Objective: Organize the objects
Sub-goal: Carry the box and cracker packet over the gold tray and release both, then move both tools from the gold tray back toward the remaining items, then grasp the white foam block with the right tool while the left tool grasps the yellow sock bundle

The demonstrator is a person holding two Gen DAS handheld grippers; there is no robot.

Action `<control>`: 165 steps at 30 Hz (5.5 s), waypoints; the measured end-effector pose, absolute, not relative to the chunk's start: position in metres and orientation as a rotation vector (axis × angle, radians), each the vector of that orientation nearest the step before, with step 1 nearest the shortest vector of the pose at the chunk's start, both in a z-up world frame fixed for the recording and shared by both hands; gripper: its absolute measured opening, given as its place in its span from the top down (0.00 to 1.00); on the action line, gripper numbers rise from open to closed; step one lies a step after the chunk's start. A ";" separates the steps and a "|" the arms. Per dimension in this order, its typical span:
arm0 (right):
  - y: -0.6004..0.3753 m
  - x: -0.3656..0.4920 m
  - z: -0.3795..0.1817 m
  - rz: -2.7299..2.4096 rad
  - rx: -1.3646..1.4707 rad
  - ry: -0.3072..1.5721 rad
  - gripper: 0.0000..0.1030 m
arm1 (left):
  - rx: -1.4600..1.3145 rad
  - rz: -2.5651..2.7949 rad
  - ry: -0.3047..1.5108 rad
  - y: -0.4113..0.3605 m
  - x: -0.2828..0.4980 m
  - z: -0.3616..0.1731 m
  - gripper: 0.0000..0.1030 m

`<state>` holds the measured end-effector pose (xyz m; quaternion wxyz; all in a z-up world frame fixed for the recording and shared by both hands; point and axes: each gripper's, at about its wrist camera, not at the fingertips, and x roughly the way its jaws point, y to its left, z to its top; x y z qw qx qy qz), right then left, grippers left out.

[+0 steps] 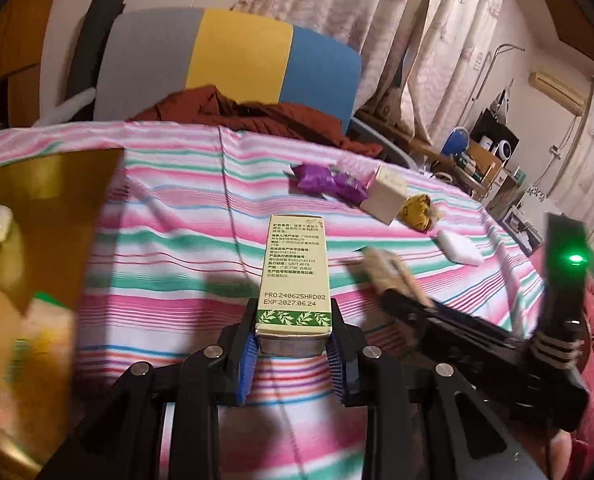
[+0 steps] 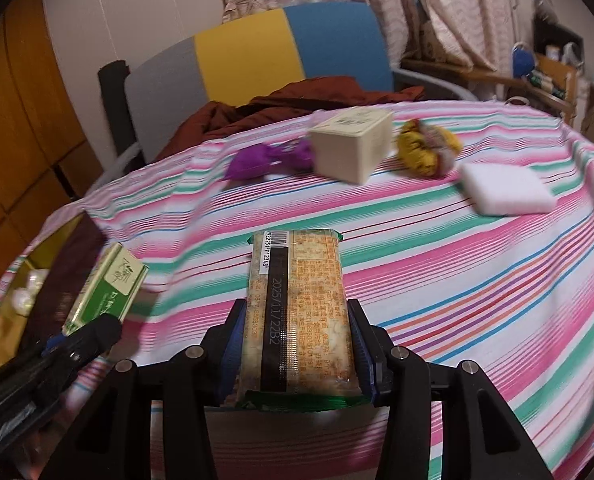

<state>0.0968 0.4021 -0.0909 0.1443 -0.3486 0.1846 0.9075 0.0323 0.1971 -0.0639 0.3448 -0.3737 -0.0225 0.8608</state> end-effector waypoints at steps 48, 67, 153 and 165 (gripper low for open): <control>0.216 -0.007 -0.028 2.971 -1.092 0.575 0.27 | -1.310 2.426 -0.269 0.037 -0.086 -0.060 0.67; 0.286 0.034 -0.044 2.829 -1.037 0.750 0.25 | -1.107 2.506 -0.231 0.057 -0.022 -0.034 0.46; 0.623 0.116 -0.090 2.163 -0.856 0.623 0.31 | -1.052 2.033 0.327 0.289 0.062 -0.057 0.46; 0.635 0.160 -0.093 2.068 -0.589 0.750 0.32 | -1.014 1.918 0.345 0.392 0.046 -0.061 0.46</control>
